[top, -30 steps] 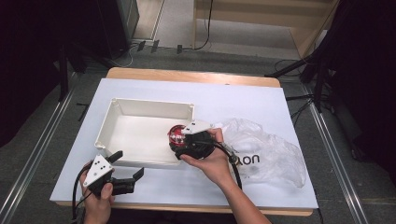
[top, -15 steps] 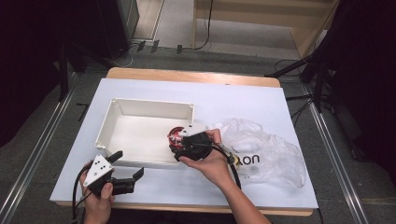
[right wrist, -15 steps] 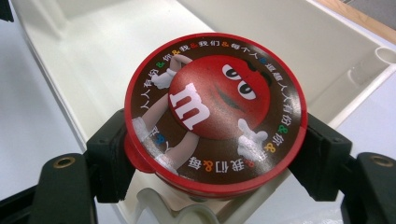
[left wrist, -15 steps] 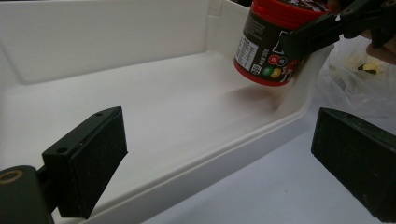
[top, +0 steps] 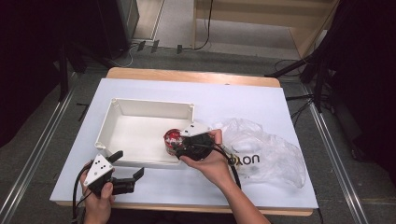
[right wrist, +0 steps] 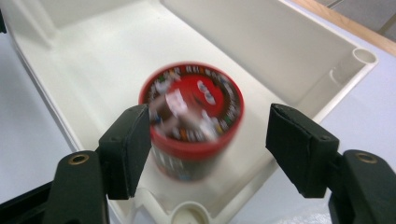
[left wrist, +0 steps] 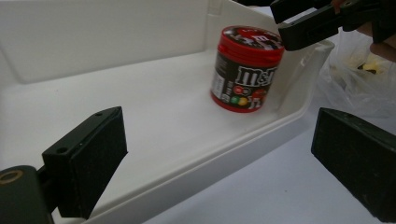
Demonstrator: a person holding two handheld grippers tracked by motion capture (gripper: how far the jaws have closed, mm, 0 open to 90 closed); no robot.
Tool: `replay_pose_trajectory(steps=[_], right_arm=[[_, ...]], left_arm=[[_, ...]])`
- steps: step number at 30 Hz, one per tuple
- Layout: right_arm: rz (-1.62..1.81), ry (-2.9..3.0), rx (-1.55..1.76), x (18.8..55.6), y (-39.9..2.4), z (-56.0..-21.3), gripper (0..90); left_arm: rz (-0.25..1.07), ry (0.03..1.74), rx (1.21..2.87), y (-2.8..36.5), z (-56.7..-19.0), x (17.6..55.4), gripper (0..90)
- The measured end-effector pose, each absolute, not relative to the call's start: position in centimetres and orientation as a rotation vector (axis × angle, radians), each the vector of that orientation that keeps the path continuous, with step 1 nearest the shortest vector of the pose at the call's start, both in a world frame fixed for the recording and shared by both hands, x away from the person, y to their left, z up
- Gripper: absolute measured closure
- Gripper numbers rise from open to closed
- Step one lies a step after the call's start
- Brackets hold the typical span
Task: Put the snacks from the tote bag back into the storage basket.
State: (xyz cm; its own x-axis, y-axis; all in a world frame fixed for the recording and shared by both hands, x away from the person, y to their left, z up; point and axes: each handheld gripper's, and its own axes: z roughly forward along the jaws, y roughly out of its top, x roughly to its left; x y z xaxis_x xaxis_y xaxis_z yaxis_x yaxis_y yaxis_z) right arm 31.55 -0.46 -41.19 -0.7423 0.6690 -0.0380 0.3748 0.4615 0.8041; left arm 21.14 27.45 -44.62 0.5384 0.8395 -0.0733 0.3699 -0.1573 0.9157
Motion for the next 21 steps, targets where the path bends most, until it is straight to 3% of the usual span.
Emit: replay_pose_trajectory(steps=[9, 21], right_arm=[[1.233, 2.361, 0.889, 31.5, -1.2, -41.0, 30.3], [1.276, 2.282, 0.967, 31.5, -3.9, -40.3, 20.5]], left_arm=[[0.566, 1.009, 1.752, 27.4, -44.7, 21.3, 3.5], [0.560, 0.992, 1.758, 26.9, -44.7, 21.9, 3.5]])
